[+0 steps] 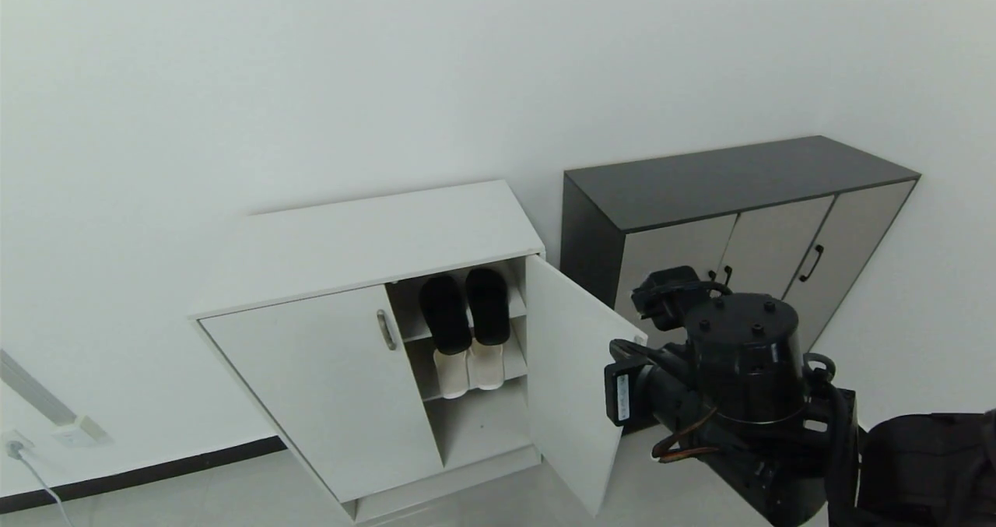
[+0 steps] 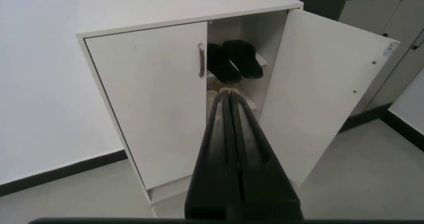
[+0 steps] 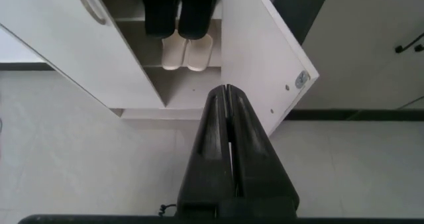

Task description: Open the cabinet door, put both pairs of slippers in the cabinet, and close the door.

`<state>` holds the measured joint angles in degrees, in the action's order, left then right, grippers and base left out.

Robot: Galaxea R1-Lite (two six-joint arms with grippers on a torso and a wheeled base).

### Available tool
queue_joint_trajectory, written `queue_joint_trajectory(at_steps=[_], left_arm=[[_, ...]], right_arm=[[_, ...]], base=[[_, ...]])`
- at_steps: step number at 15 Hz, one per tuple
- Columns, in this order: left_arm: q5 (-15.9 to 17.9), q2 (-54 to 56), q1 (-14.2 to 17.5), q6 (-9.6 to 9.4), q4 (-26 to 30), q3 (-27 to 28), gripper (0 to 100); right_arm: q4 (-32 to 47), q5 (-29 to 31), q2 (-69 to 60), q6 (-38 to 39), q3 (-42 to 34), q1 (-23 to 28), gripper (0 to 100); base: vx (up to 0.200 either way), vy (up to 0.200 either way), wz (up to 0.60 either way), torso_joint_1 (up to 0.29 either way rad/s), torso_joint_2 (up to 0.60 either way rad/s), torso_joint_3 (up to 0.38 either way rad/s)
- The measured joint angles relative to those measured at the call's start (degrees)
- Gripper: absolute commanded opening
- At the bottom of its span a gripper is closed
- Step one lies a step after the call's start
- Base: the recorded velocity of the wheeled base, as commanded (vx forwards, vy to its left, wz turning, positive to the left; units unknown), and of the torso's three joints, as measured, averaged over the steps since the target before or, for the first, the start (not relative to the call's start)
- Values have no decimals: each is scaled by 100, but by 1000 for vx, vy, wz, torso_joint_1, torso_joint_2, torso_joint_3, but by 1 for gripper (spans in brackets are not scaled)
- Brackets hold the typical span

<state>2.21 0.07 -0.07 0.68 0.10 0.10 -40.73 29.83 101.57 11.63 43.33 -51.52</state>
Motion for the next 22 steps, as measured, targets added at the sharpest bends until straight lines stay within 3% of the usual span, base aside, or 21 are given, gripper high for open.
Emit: queue_joint_trajectory(at_steps=[5,9,12,22], left_arm=[[0,0,0,0,0,-2,0],[0,0,-2,5,0,-2,0],[-2,0,0,7,0,0,0],[0,0,-2,7,0,0,0]], right_arm=[[-432,-230,492,-450,540,708,0],[471,-720,1152,-413,1957,1484,0],[677,-887,1791,-386,2748,1919,0],[734,-1112,2916,-380,3393,2291,0]], base=[[0,0,0,0,0,0],[0,0,0,0,0,0],[0,0,0,0,0,0],[0,0,0,0,0,0]])
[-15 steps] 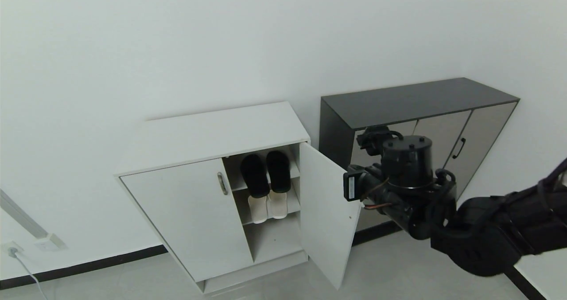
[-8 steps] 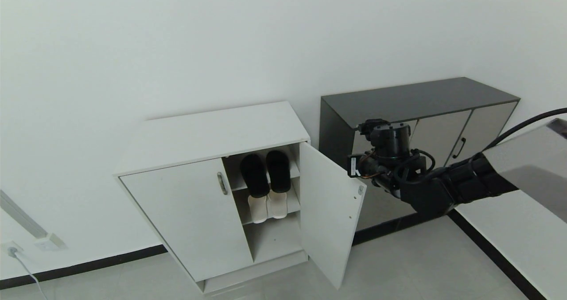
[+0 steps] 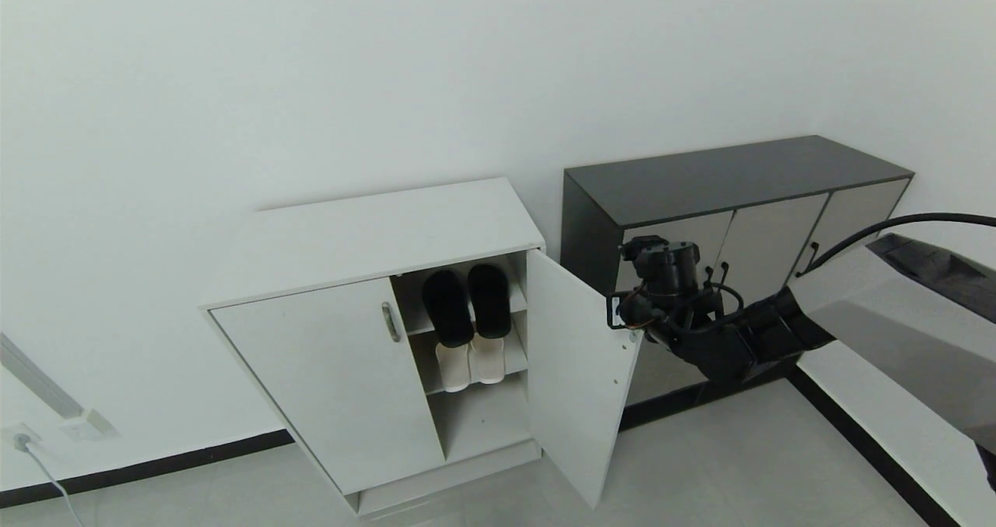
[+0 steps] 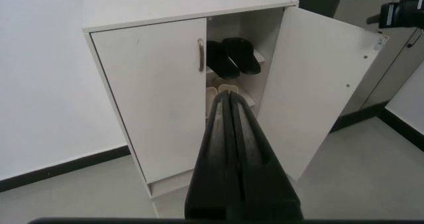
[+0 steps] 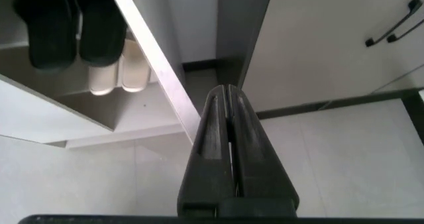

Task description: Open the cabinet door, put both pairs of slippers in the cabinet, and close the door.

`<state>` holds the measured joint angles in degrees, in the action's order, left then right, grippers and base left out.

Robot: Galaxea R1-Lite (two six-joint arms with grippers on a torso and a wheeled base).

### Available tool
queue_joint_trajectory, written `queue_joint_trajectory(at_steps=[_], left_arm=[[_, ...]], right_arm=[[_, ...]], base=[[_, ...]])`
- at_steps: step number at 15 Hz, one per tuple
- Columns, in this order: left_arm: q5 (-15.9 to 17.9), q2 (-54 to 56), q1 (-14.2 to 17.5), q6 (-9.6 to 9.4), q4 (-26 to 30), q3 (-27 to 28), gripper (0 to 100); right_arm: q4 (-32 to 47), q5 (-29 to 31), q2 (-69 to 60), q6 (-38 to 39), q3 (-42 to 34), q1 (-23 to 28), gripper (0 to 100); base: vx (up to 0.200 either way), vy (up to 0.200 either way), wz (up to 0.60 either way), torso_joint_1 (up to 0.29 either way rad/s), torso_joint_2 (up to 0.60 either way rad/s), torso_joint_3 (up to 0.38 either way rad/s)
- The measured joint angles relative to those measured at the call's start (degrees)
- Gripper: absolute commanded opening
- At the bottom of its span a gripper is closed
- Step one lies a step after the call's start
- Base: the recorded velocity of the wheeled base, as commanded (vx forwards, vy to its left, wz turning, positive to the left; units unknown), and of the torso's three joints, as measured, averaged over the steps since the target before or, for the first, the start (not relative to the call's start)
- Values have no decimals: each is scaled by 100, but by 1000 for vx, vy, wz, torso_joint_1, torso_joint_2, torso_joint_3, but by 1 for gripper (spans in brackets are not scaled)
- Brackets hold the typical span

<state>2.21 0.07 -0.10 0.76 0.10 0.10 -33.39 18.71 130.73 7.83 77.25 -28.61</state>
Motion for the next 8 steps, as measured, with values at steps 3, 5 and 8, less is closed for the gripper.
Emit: queue_joint_trajectory(at_steps=[3,5,8], left_arm=[[0,0,0,2,0,0,0],[0,0,2,0,0,0,0],[-2,0,0,2,0,0,0]], right_arm=[[90,0,37,0,9,-41,0],[160,4,28,7,4,-132,0],[176,2,-38,11,-90,-377,0]], base=[[0,0,0,0,0,0],[0,0,0,0,0,0],[0,0,0,0,0,0]])
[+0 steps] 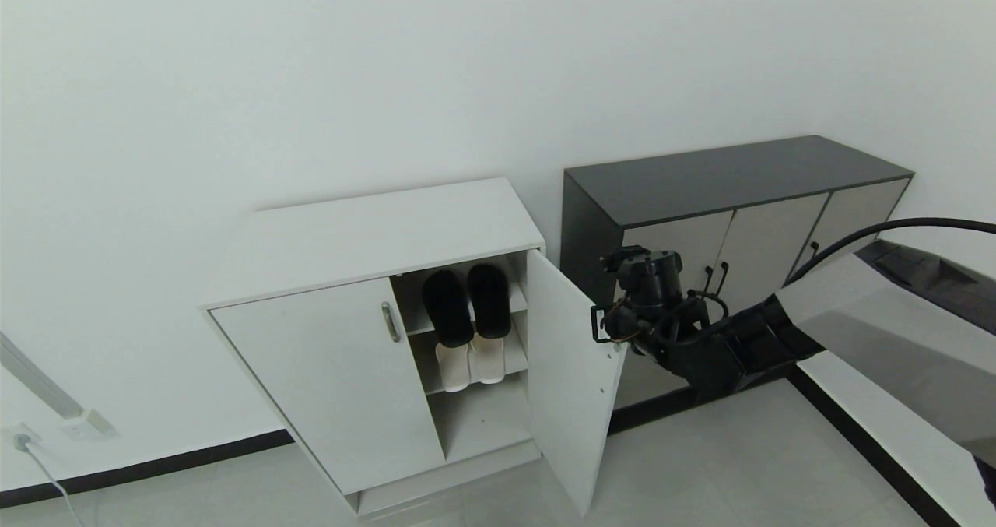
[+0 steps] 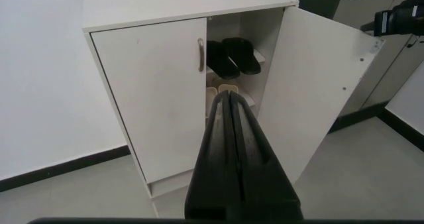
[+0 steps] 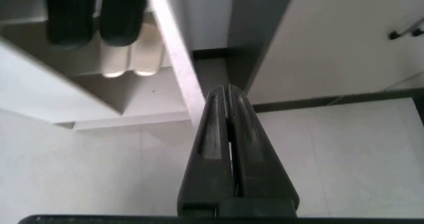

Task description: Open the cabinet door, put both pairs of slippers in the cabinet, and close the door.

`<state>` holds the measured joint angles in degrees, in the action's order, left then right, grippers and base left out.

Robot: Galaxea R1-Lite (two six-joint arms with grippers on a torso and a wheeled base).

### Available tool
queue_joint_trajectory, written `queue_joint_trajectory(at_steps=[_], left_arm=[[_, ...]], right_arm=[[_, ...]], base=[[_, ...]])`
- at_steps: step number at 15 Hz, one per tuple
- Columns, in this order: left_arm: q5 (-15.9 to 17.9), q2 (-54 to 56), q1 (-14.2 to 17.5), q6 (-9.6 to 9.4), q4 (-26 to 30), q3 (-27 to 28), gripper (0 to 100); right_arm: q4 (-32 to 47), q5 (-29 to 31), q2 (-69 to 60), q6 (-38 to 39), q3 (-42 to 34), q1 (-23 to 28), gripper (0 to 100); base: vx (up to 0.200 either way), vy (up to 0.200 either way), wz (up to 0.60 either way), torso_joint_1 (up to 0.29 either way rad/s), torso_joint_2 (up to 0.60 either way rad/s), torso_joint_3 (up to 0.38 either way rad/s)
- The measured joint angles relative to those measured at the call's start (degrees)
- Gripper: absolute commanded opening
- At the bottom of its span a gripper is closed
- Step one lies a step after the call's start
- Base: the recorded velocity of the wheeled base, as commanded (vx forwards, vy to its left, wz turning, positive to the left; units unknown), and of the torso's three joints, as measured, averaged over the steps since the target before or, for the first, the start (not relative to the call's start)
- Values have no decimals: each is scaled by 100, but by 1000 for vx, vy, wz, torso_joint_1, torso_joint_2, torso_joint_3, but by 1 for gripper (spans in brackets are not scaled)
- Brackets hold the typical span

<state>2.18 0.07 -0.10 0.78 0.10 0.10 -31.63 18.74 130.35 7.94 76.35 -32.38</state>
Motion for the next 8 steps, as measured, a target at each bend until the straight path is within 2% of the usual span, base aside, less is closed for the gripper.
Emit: queue_joint_trajectory(at_steps=[5,8], left_arm=[[2,0,2,-2,-2,0,0],[2,0,2,-2,0,0,0]], right_arm=[[-27,-5,-274,188,-367,-686,0],[-90,4,-480,156,-516,-922,0]], base=[[0,0,0,0,0,0],[0,0,0,0,0,0]])
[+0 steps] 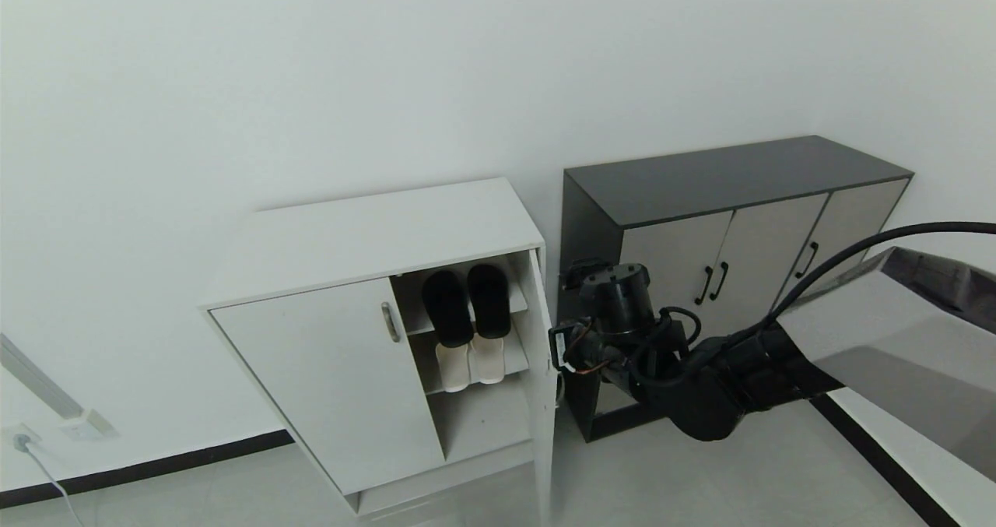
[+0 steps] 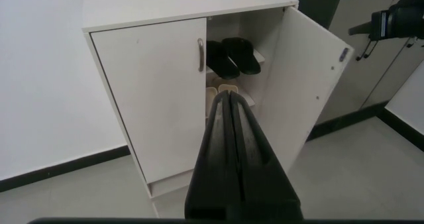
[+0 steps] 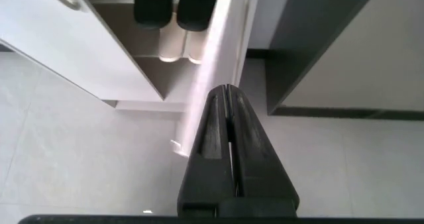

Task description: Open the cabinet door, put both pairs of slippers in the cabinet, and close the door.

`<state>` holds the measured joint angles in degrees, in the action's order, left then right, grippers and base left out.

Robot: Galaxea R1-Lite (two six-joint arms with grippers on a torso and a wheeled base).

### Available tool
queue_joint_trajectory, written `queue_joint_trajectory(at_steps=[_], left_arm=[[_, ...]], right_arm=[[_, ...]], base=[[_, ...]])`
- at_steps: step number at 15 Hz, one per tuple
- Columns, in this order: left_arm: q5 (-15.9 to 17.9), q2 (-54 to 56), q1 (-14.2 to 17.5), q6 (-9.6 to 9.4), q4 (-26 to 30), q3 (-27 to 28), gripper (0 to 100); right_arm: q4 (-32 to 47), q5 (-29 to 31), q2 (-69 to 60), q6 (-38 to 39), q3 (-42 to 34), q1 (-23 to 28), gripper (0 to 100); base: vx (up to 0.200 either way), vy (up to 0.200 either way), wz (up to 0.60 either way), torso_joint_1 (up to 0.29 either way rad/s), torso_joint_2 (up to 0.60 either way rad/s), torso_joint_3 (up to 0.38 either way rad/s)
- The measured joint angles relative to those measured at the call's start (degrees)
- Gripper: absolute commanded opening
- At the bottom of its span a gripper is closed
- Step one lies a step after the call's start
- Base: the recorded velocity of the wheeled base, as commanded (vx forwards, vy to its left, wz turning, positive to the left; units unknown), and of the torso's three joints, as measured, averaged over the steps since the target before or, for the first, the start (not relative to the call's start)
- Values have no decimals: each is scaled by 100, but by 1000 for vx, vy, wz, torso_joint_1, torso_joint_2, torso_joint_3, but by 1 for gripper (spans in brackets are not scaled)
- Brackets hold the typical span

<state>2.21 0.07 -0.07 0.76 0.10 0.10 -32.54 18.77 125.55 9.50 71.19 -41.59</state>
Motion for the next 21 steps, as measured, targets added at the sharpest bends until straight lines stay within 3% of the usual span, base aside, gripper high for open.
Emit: queue_joint_trajectory(at_steps=[6,12,21], left_arm=[[0,0,-2,0,0,0,0],[2,0,-2,2,0,0,0],[0,0,-4,2,0,0,0]], right_arm=[[-66,2,-375,-149,-286,-105,0],[-182,-195,-446,-149,-460,-182,0],[-450,-277,-691,-507,-1012,89,0]], base=[[0,0,0,0,0,0],[0,0,600,1,1,2],[0,0,0,0,0,0]])
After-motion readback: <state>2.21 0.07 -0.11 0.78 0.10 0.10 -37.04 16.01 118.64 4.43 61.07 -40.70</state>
